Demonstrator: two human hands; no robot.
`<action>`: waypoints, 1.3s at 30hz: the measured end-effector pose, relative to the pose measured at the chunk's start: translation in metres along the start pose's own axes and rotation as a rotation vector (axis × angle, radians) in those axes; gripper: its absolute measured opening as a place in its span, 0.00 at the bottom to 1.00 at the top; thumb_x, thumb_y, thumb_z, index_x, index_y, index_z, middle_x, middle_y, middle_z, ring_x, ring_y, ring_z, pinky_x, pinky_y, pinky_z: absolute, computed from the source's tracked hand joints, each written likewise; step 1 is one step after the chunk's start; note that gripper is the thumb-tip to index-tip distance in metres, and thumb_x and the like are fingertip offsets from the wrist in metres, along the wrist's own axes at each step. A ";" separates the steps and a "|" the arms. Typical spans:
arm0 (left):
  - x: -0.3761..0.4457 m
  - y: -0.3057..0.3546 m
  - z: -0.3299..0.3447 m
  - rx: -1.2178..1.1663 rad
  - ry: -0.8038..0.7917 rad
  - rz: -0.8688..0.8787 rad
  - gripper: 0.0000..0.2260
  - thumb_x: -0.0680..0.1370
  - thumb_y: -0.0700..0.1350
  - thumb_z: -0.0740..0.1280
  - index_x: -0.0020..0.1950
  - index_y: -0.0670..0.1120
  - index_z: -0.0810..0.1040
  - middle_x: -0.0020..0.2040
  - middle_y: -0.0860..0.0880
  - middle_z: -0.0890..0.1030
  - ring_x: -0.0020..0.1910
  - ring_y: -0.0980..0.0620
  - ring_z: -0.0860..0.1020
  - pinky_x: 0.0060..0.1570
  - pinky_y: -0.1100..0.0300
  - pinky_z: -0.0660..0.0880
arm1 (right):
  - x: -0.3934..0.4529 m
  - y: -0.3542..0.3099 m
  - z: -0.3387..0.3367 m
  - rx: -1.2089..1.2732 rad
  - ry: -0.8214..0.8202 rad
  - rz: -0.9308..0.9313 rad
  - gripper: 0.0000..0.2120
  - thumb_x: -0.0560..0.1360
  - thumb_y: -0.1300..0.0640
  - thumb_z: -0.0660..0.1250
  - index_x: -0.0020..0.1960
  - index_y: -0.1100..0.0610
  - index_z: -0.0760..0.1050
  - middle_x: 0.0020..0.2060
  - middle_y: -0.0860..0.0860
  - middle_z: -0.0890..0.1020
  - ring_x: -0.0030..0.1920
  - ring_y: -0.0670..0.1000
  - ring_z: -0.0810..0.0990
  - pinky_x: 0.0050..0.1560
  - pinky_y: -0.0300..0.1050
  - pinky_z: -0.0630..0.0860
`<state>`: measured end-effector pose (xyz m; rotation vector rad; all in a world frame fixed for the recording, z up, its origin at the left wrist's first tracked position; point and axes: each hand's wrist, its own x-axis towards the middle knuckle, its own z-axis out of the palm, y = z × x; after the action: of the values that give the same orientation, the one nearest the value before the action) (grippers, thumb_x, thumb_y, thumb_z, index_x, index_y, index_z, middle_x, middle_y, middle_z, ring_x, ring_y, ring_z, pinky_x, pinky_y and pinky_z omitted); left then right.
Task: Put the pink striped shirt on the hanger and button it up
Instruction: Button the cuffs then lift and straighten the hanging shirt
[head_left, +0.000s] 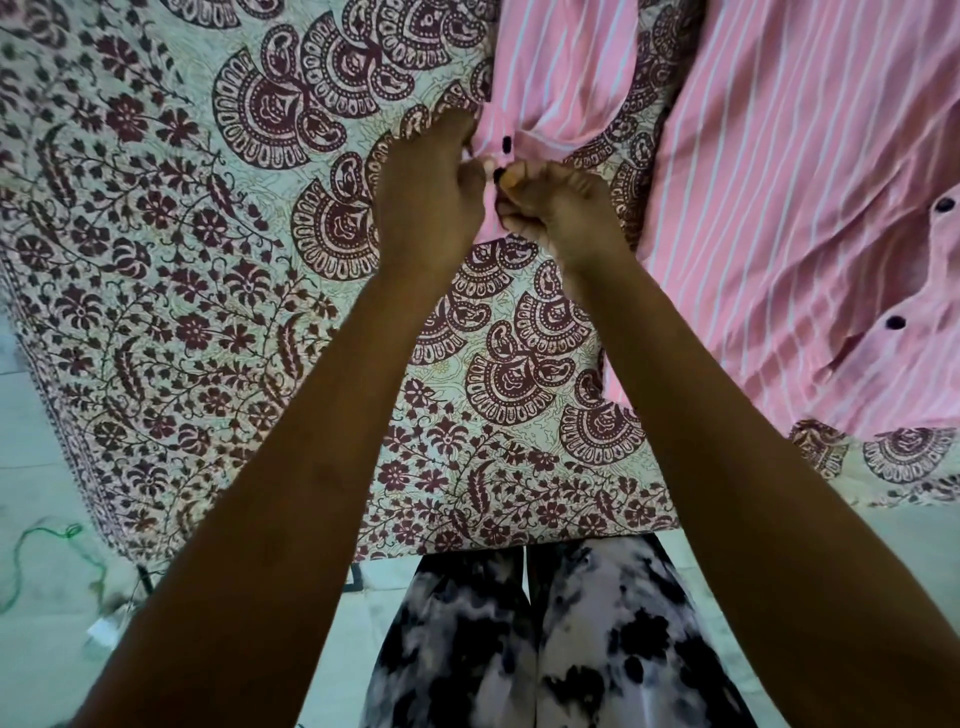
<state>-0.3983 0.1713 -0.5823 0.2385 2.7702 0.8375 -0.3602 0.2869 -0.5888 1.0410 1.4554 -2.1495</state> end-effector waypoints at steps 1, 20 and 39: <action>-0.003 0.004 0.001 0.105 0.064 0.053 0.09 0.75 0.41 0.63 0.53 0.40 0.76 0.43 0.41 0.82 0.42 0.41 0.79 0.36 0.57 0.62 | 0.000 0.001 0.001 0.035 0.011 -0.007 0.10 0.74 0.69 0.63 0.36 0.60 0.75 0.22 0.46 0.78 0.25 0.41 0.76 0.34 0.34 0.77; -0.052 -0.016 -0.091 -0.412 -0.246 0.082 0.14 0.73 0.46 0.60 0.50 0.41 0.81 0.46 0.45 0.80 0.43 0.57 0.77 0.43 0.67 0.73 | -0.068 -0.013 0.032 -0.114 -0.046 0.067 0.04 0.76 0.60 0.64 0.42 0.58 0.75 0.28 0.44 0.80 0.26 0.39 0.78 0.25 0.32 0.72; -0.037 -0.109 -0.043 -0.342 0.110 -0.662 0.15 0.69 0.40 0.73 0.53 0.41 0.76 0.51 0.46 0.81 0.45 0.50 0.77 0.40 0.64 0.71 | -0.020 0.086 0.073 -0.440 0.209 0.062 0.06 0.70 0.65 0.70 0.40 0.55 0.78 0.40 0.55 0.82 0.39 0.51 0.80 0.50 0.45 0.79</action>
<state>-0.3841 0.0507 -0.6021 -0.7563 2.4663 1.1123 -0.3195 0.1829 -0.6147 1.1422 1.8535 -1.6060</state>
